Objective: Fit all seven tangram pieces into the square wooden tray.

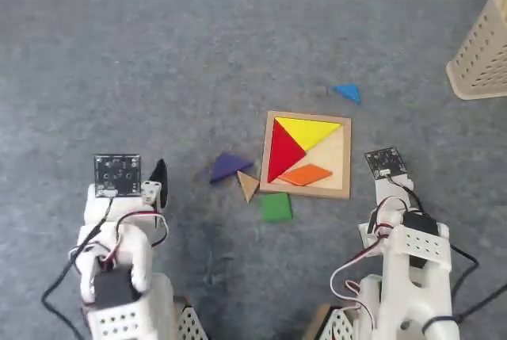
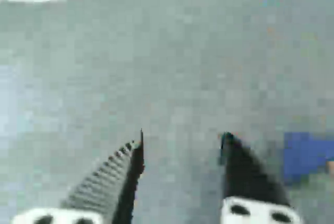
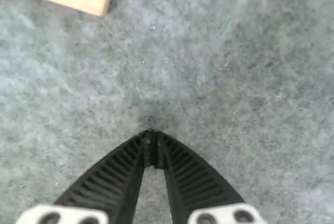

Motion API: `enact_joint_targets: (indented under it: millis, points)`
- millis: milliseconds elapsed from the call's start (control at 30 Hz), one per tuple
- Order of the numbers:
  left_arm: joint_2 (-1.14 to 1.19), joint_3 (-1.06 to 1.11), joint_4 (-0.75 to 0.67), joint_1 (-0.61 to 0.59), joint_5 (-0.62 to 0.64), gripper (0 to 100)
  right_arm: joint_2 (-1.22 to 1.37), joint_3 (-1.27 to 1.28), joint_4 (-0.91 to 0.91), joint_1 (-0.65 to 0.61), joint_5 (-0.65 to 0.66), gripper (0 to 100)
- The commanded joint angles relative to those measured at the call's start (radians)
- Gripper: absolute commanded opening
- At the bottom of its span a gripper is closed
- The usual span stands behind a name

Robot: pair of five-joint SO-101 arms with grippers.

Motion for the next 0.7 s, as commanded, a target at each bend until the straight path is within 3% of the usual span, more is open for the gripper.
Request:
enact_joint_targets:
  millis: [0, 167, 367, 500, 667]
  points:
    - [-0.003, 0.096, -0.094, -0.021, 0.012, 23, -0.028, 0.000, -0.027, 0.010, -0.014, 0.6]
    - [-0.005, 0.122, -0.080, -0.021, 0.011, 23, -0.028, -0.003, -0.027, 0.008, -0.006, 0.6]
    - [-0.008, 0.122, 0.242, -0.021, 0.009, 23, -0.030, -0.058, -0.064, 0.016, -0.003, 0.6]
    - [-0.018, 0.122, 0.222, -0.021, 0.012, 23, -0.018, -0.210, 0.007, -0.042, 0.063, 0.6]
    - [-0.018, 0.122, 0.236, -0.021, 0.012, 23, -0.010, -0.491, 0.157, -0.197, -0.051, 0.6]
